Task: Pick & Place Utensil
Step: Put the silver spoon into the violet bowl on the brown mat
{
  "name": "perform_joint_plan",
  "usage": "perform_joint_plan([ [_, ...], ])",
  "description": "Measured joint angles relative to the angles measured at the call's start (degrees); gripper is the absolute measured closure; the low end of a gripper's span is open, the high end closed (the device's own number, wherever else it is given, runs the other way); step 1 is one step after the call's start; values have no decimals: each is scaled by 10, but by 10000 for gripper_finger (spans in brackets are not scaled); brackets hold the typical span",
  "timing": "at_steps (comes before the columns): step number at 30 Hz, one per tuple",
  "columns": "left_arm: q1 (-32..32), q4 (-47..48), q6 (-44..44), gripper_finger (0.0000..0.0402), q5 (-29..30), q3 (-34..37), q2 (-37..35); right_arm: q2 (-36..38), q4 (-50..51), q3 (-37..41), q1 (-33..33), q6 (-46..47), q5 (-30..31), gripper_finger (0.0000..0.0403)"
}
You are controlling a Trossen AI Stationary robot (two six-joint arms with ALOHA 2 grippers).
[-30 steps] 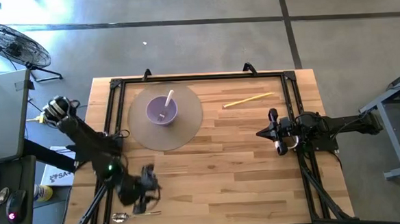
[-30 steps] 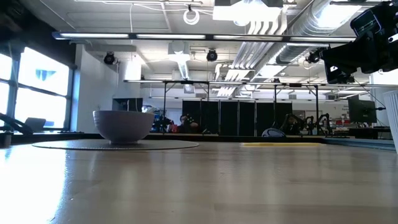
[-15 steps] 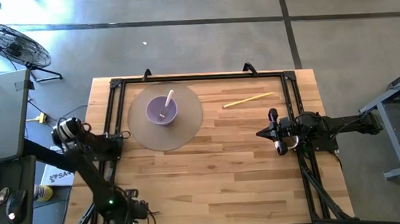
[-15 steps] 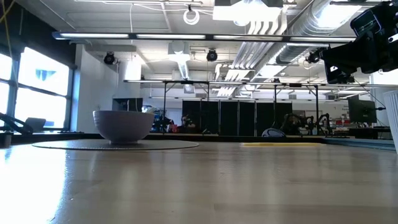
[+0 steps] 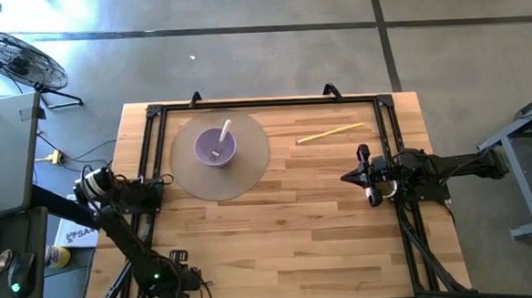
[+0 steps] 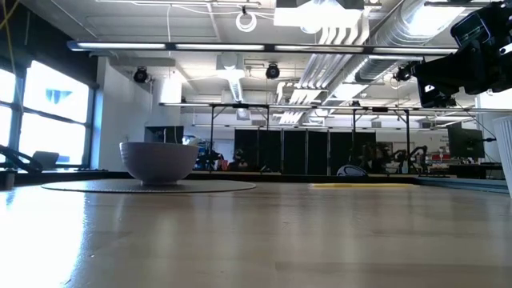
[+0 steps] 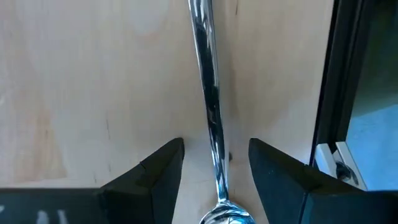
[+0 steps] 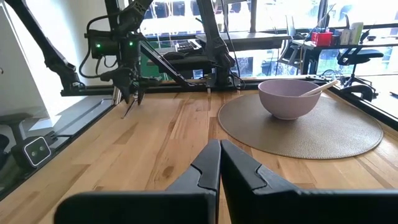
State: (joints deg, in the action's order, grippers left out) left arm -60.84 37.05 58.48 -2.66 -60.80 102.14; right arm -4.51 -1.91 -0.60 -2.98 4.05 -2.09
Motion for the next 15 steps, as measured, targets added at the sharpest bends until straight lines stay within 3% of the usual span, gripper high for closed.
perform_joint_plan([
  [4,-4,7,0,263,-1,0,7,0,0,0,0,0,0,398],
  [10,-3,40,-48,377,26,0,8,0,0,0,0,0,0,398],
  [12,-4,58,-80,389,57,-1,9,0,0,0,0,0,0,398],
  [15,3,77,-112,367,100,3,9,0,0,0,0,0,0,398],
])
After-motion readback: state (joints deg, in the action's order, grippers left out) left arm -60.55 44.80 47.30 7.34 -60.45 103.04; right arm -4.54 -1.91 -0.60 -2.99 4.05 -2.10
